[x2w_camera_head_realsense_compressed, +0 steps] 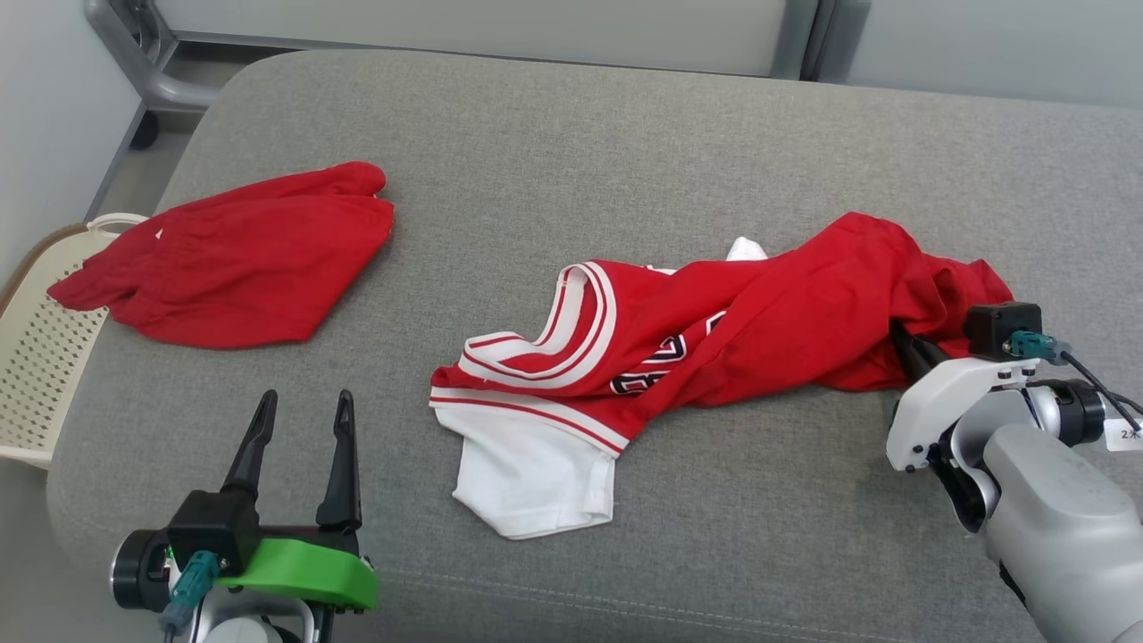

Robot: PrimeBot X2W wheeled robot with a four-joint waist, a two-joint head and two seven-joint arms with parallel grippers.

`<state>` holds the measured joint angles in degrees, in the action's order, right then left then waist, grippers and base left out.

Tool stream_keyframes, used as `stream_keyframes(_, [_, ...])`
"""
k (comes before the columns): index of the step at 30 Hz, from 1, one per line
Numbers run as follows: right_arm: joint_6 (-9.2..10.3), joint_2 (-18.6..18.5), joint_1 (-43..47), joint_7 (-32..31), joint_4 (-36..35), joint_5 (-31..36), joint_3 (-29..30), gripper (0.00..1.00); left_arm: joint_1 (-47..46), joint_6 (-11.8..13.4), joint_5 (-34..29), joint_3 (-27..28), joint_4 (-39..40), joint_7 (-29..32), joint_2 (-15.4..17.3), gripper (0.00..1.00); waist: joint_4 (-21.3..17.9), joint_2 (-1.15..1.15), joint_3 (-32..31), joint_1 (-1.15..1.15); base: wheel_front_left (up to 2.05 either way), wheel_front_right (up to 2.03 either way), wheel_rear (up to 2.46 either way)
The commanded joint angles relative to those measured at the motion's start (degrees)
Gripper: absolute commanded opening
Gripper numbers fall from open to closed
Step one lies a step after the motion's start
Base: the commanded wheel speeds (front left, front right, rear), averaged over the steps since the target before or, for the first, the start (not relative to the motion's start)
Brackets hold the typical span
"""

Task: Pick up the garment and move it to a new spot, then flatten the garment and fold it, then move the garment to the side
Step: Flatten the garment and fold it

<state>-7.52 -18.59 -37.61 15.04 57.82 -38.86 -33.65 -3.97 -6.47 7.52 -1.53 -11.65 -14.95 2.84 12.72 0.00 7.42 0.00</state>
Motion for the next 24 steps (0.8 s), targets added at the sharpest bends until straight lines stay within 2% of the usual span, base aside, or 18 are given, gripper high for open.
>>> stream_keyframes(1, [0.06, -0.27, 1.22, 0.25, -1.42, -1.06, 0.48, 0.00, 0.17, 0.40, 0.29, 0.06, -0.14, -0.16, 0.11, 1.00, -0.42, 0.00, -0.45, 0.00, 0.00, 0.00, 0.00])
stream_keyframes(6, [0.06, -2.38, 4.40, 0.28, -9.50, -4.53, 0.35, 0.00, 0.94, 0.36, 0.24, 0.21, -0.28, -0.16, 0.11, 1.00, -1.57, 0.00, -1.45, 0.00, 0.00, 0.00, 0.00])
stream_keyframes(11, [0.06, -5.90, 9.40, -0.35, -20.70, -12.21, -1.85, 0.00, 1.42, 0.28, -0.06, 0.43, -0.29, -0.16, 0.11, 1.00, -2.78, 0.00, -2.66, 0.00, 0.00, 0.00, 0.00])
stream_keyframes(17, [0.05, -14.75, 15.57, -5.02, -36.07, -23.32, -6.58, 0.00, 2.02, 0.06, -0.48, 0.74, -0.19, -0.16, 0.11, 1.00, -3.97, 0.00, -3.49, 0.00, 0.00, 0.00, 0.00])
stream_keyframes(18, [0.05, -14.75, 15.57, -5.02, -36.07, -23.32, -6.58, 0.00, 2.02, 0.06, -0.48, 0.74, -0.19, -0.16, 0.11, 1.00, -3.97, 0.00, -3.49, 0.00, 0.00, 0.00, 0.00])
stream_keyframes(20, [0.04, -17.64, 17.09, -6.56, -38.77, -25.45, -7.59, 0.00, 2.14, -0.02, -0.55, 0.84, -0.23, -0.16, 0.12, 1.00, -4.29, 0.00, -3.59, 0.00, 0.00, 0.00, 0.00])
stream_keyframes(24, [0.04, -22.17, 20.51, -12.86, -40.97, -29.62, -11.09, 0.00, 2.29, -0.16, -0.54, 0.70, -0.18, -0.16, 0.12, 1.00, -4.89, 0.00, -3.57, 0.00, 0.00, 0.00, 0.00])
